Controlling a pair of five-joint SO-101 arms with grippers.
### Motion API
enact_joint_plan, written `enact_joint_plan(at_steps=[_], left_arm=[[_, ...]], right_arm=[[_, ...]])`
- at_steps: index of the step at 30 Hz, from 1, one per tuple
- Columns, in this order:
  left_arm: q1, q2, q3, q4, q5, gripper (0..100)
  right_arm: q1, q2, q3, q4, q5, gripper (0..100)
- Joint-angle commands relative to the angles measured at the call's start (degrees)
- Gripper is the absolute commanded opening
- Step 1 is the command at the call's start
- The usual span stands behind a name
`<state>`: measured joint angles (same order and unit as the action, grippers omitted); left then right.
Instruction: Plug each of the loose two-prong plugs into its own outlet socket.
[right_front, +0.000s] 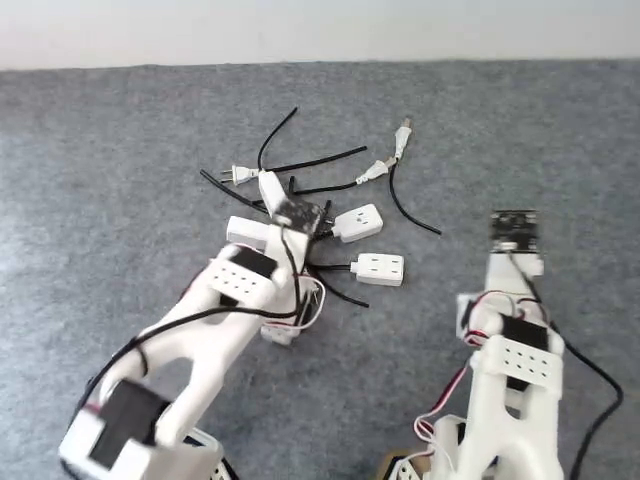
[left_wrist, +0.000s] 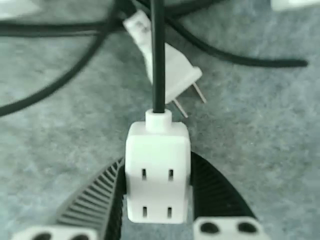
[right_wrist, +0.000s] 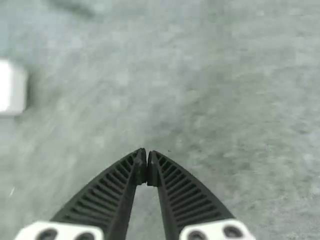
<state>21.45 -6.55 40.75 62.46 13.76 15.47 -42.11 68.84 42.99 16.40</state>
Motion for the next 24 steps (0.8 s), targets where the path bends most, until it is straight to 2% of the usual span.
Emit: enact_joint_plan(at_steps=[1, 7, 10, 15, 20, 24], left_arm=[[-1.58, -9.93, -0.57, 2.11, 0.62, 1], [-1.93, -22.95, 5.85, 1.85, 0.62, 1], [-6.07, -26.11, 6.90, 1.58, 0.62, 1], [-15.82, -24.70, 8.66, -2.29, 0.62, 1], [-16.62, -19.60, 10.59, -5.98, 1.05, 1], [-16.62, -13.98, 10.15, -10.55, 1.58, 1]], right_arm=[[-4.53, -0.40, -2.29, 2.68, 0.62, 1.5], [-14.64, -0.22, -5.36, 2.68, -4.13, 1.5], [-21.93, 0.31, -8.88, 2.59, -5.98, 1.6], [-32.48, 0.31, -12.92, 2.59, -10.20, 1.6], [-38.73, 2.07, -16.97, 2.59, -15.47, 1.6], [-42.07, 11.30, -21.80, 2.59, -16.09, 1.6]])
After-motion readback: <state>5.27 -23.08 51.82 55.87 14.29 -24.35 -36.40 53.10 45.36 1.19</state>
